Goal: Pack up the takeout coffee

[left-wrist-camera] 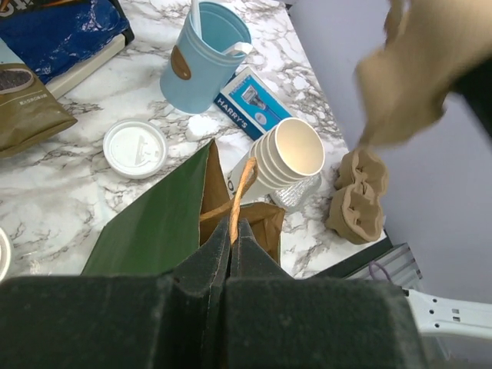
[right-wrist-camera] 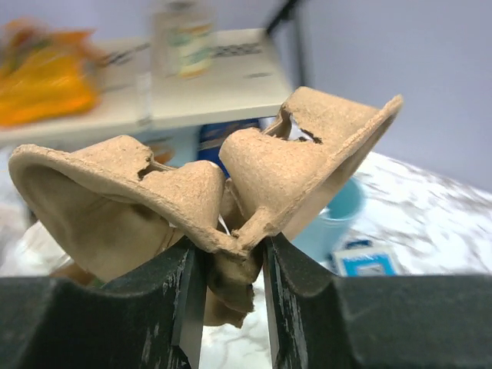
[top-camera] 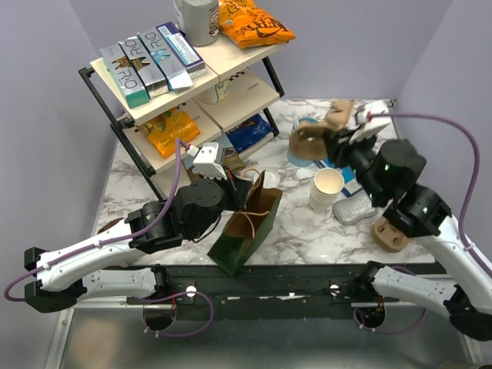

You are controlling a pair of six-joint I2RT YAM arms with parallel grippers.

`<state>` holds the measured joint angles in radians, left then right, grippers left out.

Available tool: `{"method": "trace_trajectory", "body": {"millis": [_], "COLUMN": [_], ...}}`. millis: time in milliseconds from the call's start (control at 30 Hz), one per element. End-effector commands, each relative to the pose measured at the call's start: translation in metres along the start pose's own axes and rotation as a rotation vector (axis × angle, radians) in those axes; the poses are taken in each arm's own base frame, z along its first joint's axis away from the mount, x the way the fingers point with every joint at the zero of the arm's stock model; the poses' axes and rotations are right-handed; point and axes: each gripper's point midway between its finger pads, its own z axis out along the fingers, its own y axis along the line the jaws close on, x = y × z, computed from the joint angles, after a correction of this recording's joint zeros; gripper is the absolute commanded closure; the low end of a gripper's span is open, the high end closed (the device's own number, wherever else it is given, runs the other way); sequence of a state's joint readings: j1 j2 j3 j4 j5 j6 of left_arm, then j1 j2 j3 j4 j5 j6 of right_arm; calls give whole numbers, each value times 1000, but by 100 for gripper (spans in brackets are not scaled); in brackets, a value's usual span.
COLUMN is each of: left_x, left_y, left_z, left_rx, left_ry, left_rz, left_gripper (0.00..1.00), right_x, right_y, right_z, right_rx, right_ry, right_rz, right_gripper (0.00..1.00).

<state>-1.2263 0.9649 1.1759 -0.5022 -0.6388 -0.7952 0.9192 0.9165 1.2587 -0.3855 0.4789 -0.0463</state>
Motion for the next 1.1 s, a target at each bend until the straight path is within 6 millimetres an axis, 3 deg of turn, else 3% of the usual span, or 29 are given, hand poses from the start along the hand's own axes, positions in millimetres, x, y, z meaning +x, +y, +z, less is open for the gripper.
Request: {"method": "trace_trajectory", "body": {"millis": [0,33,67,100,133,167,200,267,333,367,567,700,967,1067], "left_x": [5,6,7,7,8,8,10,11,13,14,16,17,20,20], "left_y": [-2,-2,-2,-2,-1,0,0,0,2,2,5,5,3,2], "left_z": [-4,-3,-3,-4,-4,-4,-4,-4,-2,-2,0,1,1,1], "left_rx": [34,36,38,38,37,33,36,39,35,34,24,24,30,34], "left_ry": [16,19,22,23,25,25,31,29,32,33,35,35,47,49], "left_rz": [23,32,34,48,51,53,63,75,89,93,106,112,112,111], "left_gripper": [100,100,100,100,100,100,100,100,100,100,100,100,100,100], "right_x": [11,34,43,46,71,82,84,121,135,156,221,262,313,320], "right_y": [-77,-89,-118,-130,-142,-167,-179,-202,-212,-219,-237,-231,-221,-219], "right_z": [21,35,40,45,57,57,59,68,76,82,91,94,98,100], "right_rx": [223,266,353,387,423,494,526,560,570,587,648,635,613,608], "right_ry": [91,182,221,245,335,366,385,508,560,613,768,850,922,930], "right_rz": [130,122,142,145,140,163,175,206,219,219,237,255,300,311], "right_gripper": [60,60,60,60,60,60,60,60,60,60,60,60,56,53]}}
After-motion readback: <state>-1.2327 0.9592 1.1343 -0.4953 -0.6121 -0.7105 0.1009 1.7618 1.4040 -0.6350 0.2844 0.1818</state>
